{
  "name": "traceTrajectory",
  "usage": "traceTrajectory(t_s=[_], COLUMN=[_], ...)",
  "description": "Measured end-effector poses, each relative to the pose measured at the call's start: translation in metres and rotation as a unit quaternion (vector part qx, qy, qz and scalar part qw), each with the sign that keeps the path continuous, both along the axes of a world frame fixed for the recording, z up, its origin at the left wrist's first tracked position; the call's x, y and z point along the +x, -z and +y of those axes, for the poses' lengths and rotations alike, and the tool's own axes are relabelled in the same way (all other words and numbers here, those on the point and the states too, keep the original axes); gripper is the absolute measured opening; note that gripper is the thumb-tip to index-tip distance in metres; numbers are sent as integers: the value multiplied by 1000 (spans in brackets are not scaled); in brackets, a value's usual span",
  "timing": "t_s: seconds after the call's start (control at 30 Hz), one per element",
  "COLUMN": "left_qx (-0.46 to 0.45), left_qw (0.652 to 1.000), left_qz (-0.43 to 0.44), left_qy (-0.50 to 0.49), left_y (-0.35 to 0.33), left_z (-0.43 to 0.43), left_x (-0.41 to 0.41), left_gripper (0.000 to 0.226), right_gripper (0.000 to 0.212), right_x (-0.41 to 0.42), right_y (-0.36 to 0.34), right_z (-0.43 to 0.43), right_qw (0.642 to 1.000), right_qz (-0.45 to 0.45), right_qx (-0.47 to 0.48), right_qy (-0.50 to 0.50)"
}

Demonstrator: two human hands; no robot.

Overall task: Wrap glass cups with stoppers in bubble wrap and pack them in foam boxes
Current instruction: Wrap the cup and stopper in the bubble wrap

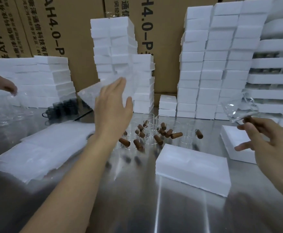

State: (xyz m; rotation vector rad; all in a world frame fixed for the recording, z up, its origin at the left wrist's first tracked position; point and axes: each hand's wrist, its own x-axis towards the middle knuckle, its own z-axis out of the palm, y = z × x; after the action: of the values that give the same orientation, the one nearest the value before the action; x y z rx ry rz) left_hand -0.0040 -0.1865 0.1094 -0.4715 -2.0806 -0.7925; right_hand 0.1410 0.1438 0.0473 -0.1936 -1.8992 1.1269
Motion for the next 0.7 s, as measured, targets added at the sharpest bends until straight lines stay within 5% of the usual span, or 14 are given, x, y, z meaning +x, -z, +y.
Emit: traceTrajectory(t_s=[0.17, 0.3, 0.43, 0.53, 0.7], left_qx=[-102, -157, -262, -258, -269], left_qw=[982, 971, 947, 944, 934], left_qz=[113, 9, -91, -121, -123], left_qy=[109, 182, 161, 166, 202], left_y=[15, 25, 34, 43, 63], left_z=[60, 81, 90, 94, 108], left_x=[46, 69, 73, 71, 76], left_gripper=[36, 27, 30, 27, 60], right_gripper=[11, 13, 10, 11, 3], right_x=[1, 1, 2, 1, 5], right_y=[-2, -2, -3, -4, -9], right_z=[1, 9, 11, 9, 2], right_qw=[1000, 999, 999, 997, 991], right_qz=[4, 6, 12, 28, 77], right_qx=[-16, -37, -52, -70, -111], right_qy=[0, 6, 7, 4, -19])
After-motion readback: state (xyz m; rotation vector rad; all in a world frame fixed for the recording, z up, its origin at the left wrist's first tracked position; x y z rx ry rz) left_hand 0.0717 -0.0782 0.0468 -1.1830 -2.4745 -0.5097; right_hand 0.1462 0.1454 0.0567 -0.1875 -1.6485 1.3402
